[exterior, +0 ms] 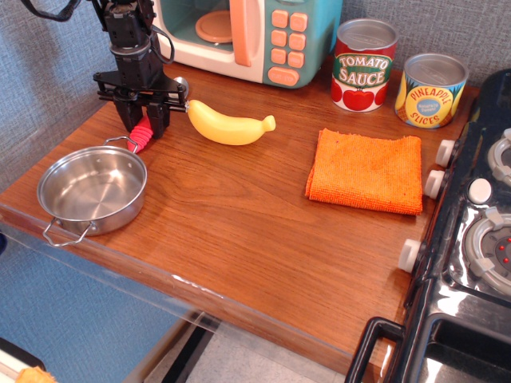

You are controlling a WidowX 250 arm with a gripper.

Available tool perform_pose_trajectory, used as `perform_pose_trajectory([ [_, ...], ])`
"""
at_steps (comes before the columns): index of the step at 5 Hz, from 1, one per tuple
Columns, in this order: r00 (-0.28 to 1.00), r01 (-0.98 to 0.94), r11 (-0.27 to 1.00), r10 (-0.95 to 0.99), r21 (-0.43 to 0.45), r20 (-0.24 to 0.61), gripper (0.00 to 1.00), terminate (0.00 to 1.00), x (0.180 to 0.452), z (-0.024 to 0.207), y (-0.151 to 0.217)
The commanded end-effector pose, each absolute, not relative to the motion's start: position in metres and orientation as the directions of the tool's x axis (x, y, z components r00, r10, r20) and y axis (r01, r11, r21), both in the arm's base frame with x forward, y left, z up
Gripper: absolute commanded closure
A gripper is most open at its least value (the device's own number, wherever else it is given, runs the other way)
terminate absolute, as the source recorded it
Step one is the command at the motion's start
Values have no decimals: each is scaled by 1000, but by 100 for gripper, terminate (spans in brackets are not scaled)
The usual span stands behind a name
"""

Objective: Move the red spoon so that it's next to the silver pan and in front of the banana.

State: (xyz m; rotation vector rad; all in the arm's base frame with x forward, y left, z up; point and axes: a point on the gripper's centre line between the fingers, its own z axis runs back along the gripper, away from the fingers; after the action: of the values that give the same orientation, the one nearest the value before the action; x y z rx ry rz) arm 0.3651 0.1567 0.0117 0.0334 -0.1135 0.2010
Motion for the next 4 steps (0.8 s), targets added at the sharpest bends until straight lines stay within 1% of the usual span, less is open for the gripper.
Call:
perform_pose_trajectory([
  [1, 906, -271, 963, 260, -16, 335, 100, 0, 377, 98, 182],
  [2, 875, -240, 970, 207, 21, 437, 100, 0, 377, 150, 162],
  [3, 890, -139, 990, 123, 5, 440, 100, 0, 360, 151, 113],
  [4, 921, -31, 999, 34, -15, 387, 100, 0, 325, 127, 67],
])
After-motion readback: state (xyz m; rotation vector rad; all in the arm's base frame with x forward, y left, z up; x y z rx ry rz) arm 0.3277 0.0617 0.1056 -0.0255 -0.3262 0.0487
